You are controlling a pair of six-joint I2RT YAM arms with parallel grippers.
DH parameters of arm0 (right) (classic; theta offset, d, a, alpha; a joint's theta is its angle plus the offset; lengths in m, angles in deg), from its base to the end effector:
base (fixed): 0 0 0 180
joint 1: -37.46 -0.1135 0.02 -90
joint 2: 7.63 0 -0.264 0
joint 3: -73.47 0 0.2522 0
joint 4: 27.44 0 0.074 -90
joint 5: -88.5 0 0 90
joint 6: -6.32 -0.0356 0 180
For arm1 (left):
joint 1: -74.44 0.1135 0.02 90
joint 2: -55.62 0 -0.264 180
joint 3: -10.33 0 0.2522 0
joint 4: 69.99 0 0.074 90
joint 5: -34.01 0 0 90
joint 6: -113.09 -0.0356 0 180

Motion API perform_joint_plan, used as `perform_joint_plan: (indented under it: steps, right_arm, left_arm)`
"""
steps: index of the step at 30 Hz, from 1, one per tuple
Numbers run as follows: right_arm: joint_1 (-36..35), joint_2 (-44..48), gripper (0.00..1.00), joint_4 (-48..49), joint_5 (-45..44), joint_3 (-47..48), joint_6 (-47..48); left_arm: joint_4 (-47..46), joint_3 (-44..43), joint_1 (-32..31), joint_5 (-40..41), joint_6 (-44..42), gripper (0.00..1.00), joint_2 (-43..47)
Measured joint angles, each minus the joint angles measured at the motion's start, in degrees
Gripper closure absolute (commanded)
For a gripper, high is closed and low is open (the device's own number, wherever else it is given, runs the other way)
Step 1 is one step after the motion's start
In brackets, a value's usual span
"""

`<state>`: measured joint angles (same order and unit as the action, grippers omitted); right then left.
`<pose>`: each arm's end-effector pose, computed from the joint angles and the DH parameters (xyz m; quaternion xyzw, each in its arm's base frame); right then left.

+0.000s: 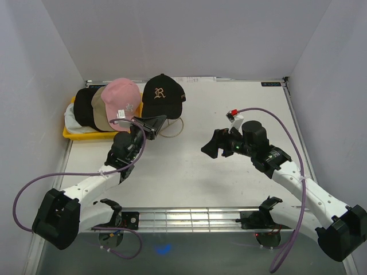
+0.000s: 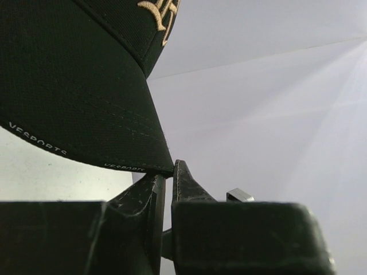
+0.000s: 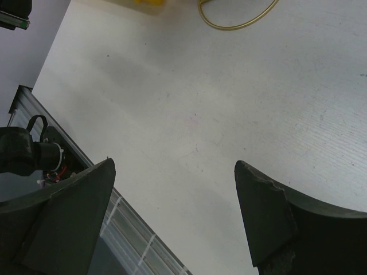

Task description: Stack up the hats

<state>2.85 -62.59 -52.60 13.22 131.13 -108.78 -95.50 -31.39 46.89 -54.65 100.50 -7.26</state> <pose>0.1764 0.1327 0.3001 -0.1393 0.8157 0.3668 0.4251 0.2168 -0.1122 0.2657 -0.2943 0.6128 -0.5768 0.4530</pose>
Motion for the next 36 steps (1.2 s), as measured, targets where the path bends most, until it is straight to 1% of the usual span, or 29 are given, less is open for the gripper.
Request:
perform_joint_plan:
  steps: [9, 21, 36]
  right_arm:
    - [0.0, 0.0, 0.1, 1.0, 0.0, -1.6, 0.0]
    - [0.0, -0.2, 0.1, 1.6, -0.2, -3.0, 0.0]
    - [0.0, -0.3, 0.1, 3.0, -0.2, -5.0, -0.2]
  left_arm:
    - [-1.8, 1.2, -1.9, 0.5, -1.1, 1.0, -2.9]
    - [-3.3, 5.1, -3.5, 2.3, -1.6, 1.0, -3.1]
    - [-5.4, 9.6, -4.9, 4.3, 0.0, 1.0, -3.2]
